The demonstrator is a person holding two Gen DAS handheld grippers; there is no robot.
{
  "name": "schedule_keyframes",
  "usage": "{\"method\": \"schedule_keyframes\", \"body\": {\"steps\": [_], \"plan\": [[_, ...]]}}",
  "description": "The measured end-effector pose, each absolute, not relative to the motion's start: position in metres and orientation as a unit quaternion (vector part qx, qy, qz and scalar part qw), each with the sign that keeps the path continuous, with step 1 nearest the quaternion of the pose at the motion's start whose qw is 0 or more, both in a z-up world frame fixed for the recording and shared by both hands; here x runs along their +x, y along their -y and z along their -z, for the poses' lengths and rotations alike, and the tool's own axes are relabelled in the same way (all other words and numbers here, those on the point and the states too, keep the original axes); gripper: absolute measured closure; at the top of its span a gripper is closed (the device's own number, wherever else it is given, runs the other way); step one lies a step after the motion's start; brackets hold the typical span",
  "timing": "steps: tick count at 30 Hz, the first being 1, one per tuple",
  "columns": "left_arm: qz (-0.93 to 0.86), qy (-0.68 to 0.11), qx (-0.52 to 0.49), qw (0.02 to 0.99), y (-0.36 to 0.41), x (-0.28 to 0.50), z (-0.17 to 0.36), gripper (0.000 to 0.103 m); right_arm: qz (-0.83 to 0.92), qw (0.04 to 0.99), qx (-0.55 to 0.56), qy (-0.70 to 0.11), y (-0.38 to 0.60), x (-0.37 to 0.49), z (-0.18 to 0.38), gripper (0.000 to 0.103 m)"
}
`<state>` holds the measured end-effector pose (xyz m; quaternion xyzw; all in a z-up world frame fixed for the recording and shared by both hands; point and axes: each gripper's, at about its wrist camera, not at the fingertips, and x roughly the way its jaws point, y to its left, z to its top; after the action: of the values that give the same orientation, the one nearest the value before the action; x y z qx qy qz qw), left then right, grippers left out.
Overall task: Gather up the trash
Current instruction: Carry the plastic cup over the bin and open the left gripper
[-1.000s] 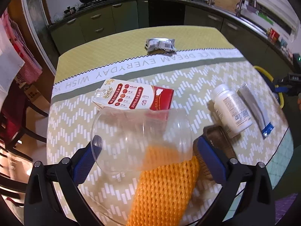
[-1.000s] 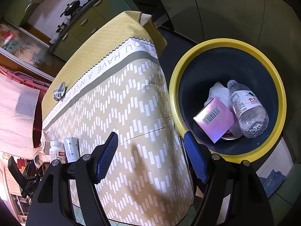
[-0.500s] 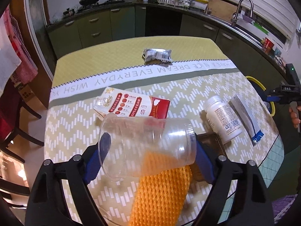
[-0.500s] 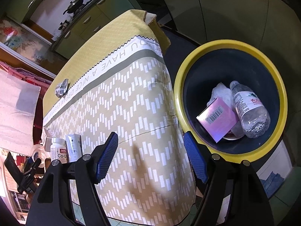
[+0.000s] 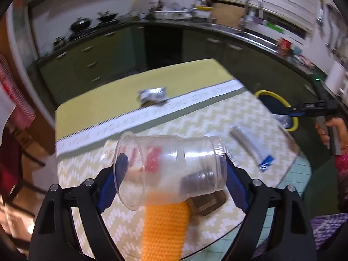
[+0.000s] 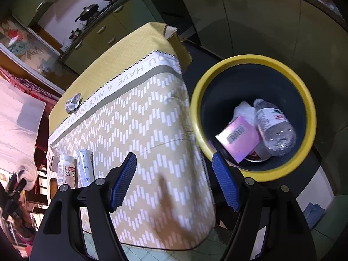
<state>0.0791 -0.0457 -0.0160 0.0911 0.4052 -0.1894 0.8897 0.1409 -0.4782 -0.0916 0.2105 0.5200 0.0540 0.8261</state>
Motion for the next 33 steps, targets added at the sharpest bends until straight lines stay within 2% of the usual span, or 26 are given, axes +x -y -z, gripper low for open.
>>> {"method": "schedule_keyframes", "body": {"steps": [7, 13, 18, 23, 31, 33], "plan": [[0.297, -0.402, 0.135, 0.856, 0.123, 0.096, -0.012, 0.022, -0.007, 0.853, 0.199, -0.483, 0.513, 0.103, 0.066, 0.031], [0.399, -0.401, 0.206, 0.798, 0.247, 0.110, -0.012, 0.022, 0.030, 0.872, 0.196, -0.447, 0.550, 0.062, 0.046, 0.031], [0.477, -0.407, 0.238, 0.742, 0.368, 0.131, 0.019, 0.022, 0.056, 0.880, 0.208, -0.424, 0.580, 0.024, 0.036, 0.031], [0.492, -0.416, 0.257, 0.720, 0.449, 0.156, 0.066, 0.022, 0.085, 0.876, 0.220, -0.420, 0.608, -0.007, 0.038, 0.031], [0.458, -0.435, 0.268, 0.727, 0.507, 0.190, 0.121, 0.022, 0.114, 0.862, 0.251, -0.425, 0.639, -0.033, 0.055, 0.031], [0.453, -0.441, 0.271, 0.725, 0.510, 0.191, 0.127, 0.019, 0.114, 0.860, 0.255, -0.427, 0.643, -0.034, 0.058, 0.031]]}}
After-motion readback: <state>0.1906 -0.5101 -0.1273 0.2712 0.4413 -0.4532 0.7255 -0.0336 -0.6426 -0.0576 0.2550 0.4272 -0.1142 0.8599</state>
